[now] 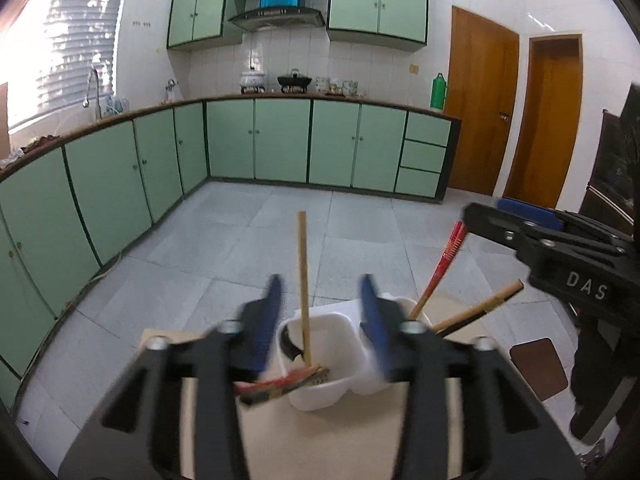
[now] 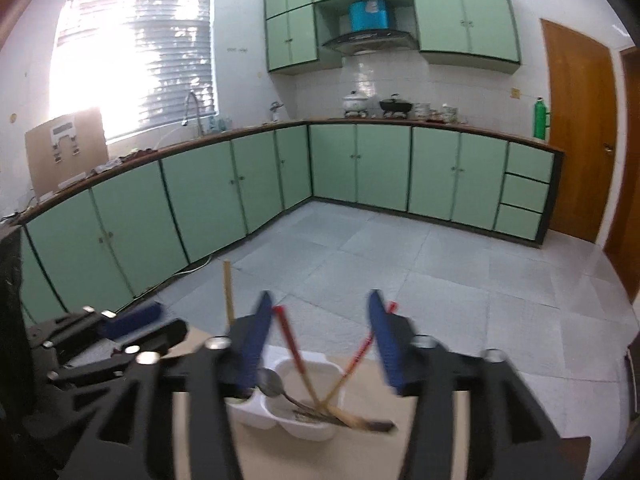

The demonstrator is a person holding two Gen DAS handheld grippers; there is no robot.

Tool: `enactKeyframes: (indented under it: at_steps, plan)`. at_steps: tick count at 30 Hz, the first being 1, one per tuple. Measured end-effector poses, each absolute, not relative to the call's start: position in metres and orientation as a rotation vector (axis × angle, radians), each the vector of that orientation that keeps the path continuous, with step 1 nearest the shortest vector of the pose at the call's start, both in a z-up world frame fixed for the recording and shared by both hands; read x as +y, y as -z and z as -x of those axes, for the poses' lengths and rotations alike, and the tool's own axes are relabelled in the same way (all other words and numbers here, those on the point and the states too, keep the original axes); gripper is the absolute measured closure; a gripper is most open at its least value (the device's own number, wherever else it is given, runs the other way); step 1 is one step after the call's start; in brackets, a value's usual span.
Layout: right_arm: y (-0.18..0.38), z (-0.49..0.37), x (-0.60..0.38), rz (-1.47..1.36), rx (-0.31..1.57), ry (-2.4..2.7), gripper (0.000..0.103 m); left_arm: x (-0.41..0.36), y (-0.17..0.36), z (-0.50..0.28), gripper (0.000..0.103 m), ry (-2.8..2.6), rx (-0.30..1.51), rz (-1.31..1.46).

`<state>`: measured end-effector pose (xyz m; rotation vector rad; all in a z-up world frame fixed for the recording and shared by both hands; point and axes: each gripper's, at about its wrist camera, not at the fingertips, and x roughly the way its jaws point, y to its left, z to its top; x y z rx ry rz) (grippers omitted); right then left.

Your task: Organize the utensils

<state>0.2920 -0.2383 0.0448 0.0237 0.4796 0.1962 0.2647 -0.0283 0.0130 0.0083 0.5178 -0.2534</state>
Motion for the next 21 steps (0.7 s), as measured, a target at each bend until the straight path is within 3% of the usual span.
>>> enactKeyframes:
  at_steps: [3,13,21]
  plan:
    - [-0.044,-0.273,-0.249,-0.025,0.471,-0.164,0.037,-0.018,-0.014,-0.244,0.044,0.247,0.511,0.010]
    - [-0.031,-0.181,-0.266,-0.013,0.427,-0.094,0.008,-0.008,-0.005,-0.169,0.018,0.185,0.490,0.042]
    - [-0.021,-0.128,-0.253,-0.004,0.454,-0.108,0.006,-0.004,-0.004,-0.122,0.013,0.157,0.503,0.059]
